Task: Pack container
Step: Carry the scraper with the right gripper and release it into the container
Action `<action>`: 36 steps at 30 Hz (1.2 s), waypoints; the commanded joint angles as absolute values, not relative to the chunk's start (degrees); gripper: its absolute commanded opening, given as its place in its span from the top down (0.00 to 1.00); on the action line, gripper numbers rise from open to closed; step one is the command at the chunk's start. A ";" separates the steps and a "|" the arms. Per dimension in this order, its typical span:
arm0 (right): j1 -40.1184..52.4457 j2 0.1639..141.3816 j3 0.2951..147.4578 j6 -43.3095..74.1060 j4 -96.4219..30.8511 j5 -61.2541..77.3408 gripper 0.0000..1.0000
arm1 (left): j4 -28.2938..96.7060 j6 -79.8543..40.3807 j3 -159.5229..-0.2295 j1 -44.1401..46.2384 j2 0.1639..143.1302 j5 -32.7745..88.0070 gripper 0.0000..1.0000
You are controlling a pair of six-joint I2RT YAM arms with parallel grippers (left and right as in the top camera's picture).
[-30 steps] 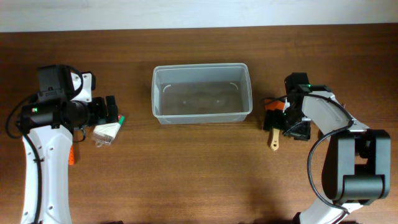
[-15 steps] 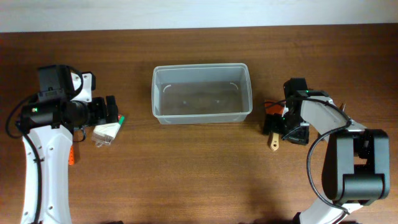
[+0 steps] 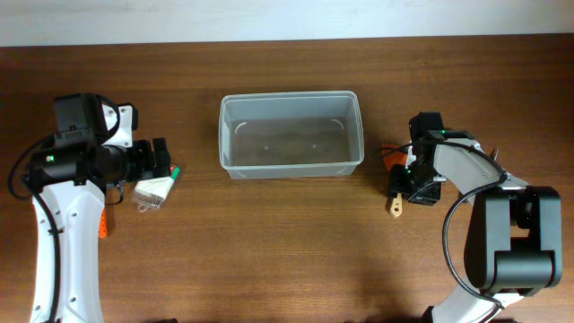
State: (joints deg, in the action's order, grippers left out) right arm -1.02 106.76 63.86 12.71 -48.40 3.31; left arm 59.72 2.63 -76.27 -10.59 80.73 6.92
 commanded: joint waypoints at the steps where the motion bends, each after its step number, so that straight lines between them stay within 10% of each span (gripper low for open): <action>1: -0.58 107.20 62.89 12.27 -48.40 5.80 0.50 | 59.57 3.53 -76.03 -10.76 81.03 7.75 0.01; 14: -0.58 107.22 62.89 12.27 -48.62 5.80 0.86 | 59.55 3.55 -76.03 -10.76 81.03 7.75 0.01; 36: -0.60 107.13 63.29 12.23 -47.94 5.74 0.96 | 59.53 3.55 -76.03 -10.76 81.03 7.75 0.01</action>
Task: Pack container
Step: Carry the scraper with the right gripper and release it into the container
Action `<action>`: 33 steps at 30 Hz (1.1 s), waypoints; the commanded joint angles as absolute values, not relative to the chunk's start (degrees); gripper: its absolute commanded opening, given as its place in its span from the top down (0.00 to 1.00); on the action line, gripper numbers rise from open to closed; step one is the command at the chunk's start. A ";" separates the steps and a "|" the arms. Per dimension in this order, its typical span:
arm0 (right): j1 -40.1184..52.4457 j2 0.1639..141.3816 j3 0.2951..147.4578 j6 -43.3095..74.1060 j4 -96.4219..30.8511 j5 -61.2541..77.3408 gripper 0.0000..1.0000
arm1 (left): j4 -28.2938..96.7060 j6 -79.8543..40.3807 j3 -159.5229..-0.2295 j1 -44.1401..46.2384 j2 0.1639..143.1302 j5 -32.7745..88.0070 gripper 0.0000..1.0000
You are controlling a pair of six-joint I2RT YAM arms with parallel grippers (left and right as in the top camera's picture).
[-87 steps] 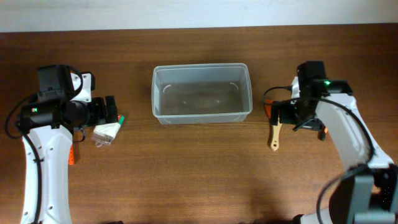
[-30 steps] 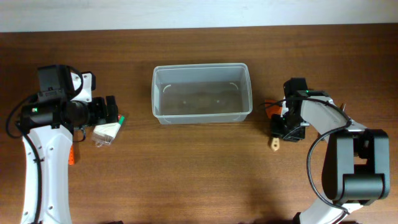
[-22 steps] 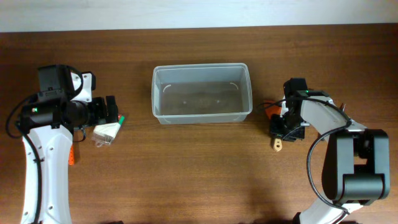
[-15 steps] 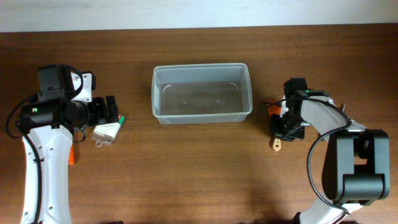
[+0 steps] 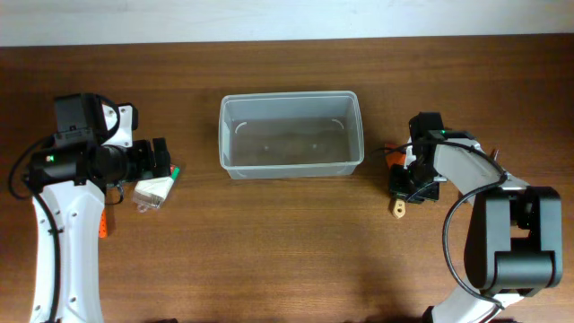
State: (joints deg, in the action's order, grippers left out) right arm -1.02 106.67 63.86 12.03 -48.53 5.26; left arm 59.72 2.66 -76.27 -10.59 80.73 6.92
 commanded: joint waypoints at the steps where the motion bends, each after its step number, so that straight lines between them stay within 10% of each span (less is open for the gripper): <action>1: -0.60 107.09 63.88 12.21 -48.05 5.72 0.96 | 59.55 3.55 -76.03 -10.76 81.03 7.73 0.01; 18: 7.94 105.47 96.38 -3.44 -65.17 3.60 0.96 | 59.42 3.57 -76.03 -10.76 81.03 7.73 0.01; 33: 23.66 107.11 97.93 -48.23 -56.23 4.82 0.96 | 59.13 3.55 -76.03 -10.76 81.03 7.75 0.01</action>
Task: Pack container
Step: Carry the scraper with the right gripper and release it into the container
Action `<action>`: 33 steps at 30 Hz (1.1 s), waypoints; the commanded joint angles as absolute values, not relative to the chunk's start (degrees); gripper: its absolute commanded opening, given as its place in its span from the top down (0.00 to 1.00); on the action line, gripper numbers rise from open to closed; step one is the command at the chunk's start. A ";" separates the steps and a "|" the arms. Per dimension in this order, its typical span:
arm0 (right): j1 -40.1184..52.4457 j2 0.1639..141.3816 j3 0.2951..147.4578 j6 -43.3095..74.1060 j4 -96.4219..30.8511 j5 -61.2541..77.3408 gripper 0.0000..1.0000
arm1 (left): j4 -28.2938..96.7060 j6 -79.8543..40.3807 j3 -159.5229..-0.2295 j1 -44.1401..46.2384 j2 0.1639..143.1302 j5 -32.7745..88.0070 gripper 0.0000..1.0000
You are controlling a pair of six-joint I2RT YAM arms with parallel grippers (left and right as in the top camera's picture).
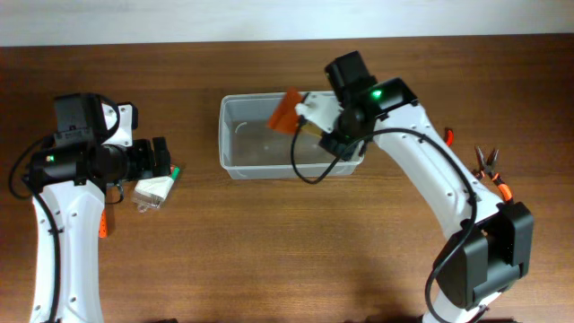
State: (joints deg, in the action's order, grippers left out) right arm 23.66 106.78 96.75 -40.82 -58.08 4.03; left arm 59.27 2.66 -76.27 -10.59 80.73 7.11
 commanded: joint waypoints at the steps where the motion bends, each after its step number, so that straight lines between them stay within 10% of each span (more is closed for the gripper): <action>1: 23.66 107.61 97.93 -48.25 -55.05 6.09 0.96 | 59.13 3.55 -76.03 -10.76 81.03 7.75 0.01; 16: 23.62 121.03 97.93 -51.00 -52.69 11.84 0.90 | 59.11 3.53 -76.03 -10.76 81.03 7.75 0.01; 23: 23.62 122.30 97.95 -50.54 -52.82 11.81 0.47 | 59.13 3.53 -76.03 -10.76 81.03 7.75 0.01; 33: 23.59 119.15 106.24 -44.40 -56.88 8.08 0.34 | 59.11 3.55 -76.03 -10.76 81.03 7.75 0.01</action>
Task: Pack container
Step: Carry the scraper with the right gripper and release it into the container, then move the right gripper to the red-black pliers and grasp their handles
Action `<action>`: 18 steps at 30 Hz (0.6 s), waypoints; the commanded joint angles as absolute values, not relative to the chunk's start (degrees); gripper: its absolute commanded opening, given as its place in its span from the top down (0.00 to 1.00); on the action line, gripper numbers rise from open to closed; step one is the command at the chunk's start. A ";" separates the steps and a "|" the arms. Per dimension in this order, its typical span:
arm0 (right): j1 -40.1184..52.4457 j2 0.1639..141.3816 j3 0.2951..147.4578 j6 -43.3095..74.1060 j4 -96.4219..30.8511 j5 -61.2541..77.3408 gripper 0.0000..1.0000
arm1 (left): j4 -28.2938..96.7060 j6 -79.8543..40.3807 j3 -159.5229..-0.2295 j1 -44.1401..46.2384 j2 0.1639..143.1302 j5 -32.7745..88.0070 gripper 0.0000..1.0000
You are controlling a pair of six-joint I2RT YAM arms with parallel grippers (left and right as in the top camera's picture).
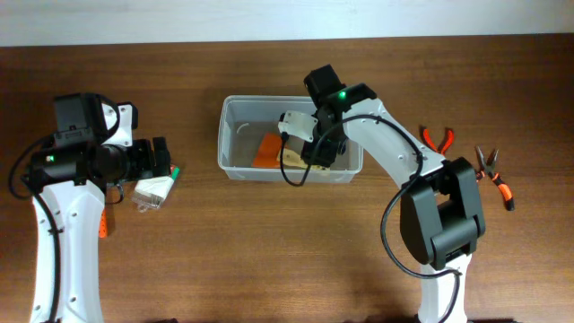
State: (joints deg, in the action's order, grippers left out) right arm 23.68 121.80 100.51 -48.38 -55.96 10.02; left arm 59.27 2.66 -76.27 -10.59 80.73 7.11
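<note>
The clear plastic container (pixel 235 166) stands at the middle of the table. Inside it lies an orange-bladed scraper (pixel 267 150) with a tan handle, flat on the floor at the left. My right gripper (pixel 302 142) reaches into the container just above the handle; its fingers look parted and off the tool. At the far left, my left gripper (pixel 162 156) hangs open, with a white packet (pixel 152 190) on the table just in front of it.
Orange-handled pliers (pixel 438 137) lie right of the container. A second pair of pliers (pixel 492 170) lies further right. A small orange item (pixel 105 224) rests beside the left arm.
The right gripper held the scraper above the container's rim; now it is down inside and the scraper lies on the container floor. The left arm has not moved.
At first the right gripper was low over tools at the right of the table, and it stayed there at the following moment. Then it held the orange scraper over the container. Now the scraper rests inside. The left arm stayed beside the white packet throughout.
</note>
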 commanded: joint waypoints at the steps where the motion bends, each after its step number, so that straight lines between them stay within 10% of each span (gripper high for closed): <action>1: 23.49 117.97 109.47 -42.39 -58.63 6.48 0.33 | 59.11 3.55 -76.03 -10.76 81.03 7.73 0.01; 10: 11.81 113.16 134.69 -8.03 -72.42 -12.88 0.01 | 59.11 3.55 -76.03 -10.76 81.03 7.75 0.01; 18: -9.76 115.48 132.22 14.48 -82.28 -4.60 0.01 | 59.13 3.53 -76.03 -10.76 81.03 7.77 0.01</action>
State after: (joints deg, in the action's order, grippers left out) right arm -6.37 112.60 134.98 3.68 -81.58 -8.32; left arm 59.22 2.66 -76.25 -10.59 80.75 7.11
